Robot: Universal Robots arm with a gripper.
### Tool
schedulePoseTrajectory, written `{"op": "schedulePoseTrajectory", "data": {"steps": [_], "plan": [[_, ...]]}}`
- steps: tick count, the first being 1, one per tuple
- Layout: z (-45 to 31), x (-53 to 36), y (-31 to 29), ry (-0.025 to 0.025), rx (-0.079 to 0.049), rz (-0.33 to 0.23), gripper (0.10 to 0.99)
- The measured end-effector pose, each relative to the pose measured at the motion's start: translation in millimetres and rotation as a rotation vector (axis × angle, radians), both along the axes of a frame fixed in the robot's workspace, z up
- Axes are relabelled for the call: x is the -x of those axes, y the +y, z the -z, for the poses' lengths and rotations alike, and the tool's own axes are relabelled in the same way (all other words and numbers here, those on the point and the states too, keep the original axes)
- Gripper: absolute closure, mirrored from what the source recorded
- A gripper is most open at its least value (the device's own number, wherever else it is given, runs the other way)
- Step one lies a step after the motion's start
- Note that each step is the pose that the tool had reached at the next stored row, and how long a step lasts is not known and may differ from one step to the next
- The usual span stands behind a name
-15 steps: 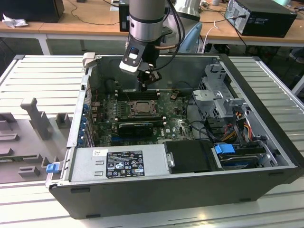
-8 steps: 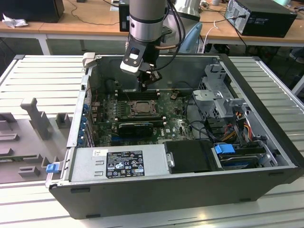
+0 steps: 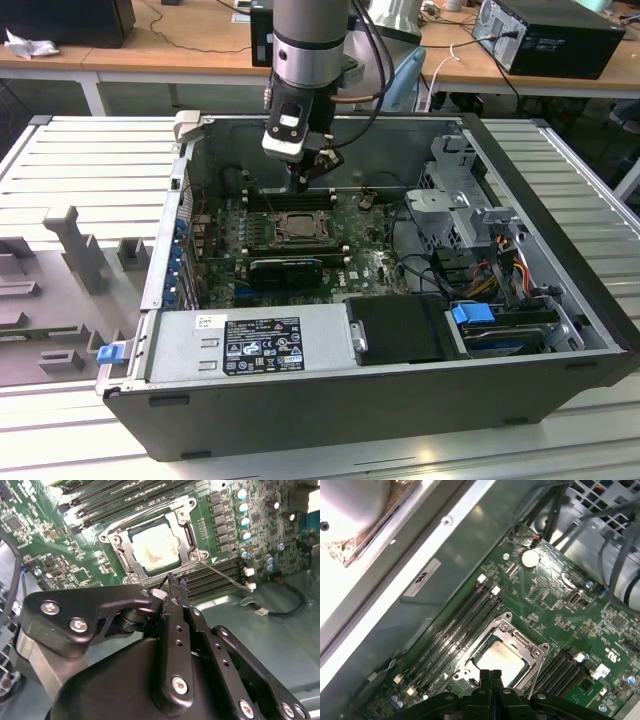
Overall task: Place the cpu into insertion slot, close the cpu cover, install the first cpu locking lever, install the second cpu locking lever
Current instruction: 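Install the first cpu locking lever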
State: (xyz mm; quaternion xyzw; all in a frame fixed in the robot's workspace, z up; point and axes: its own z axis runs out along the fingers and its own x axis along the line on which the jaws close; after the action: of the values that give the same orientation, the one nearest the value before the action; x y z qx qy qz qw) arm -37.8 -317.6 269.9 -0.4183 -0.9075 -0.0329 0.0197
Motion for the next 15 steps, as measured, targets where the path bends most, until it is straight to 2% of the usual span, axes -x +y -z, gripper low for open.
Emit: {"op": "schedulePoseTrajectory", "data": {"steps": [4,6,7,15], "plan": [[0.1,0.0,0.0,0.0001,0.000,-0.049,0.980],[0.3,0.0,0.0,0.0004,0.000,-0.154,0.980],[0.3,0.0,0.0,0.0004,0.000,-0.177,0.980],[0.5,0.0,0.0,0.0004,0.000,-0.262,0.980]]}}
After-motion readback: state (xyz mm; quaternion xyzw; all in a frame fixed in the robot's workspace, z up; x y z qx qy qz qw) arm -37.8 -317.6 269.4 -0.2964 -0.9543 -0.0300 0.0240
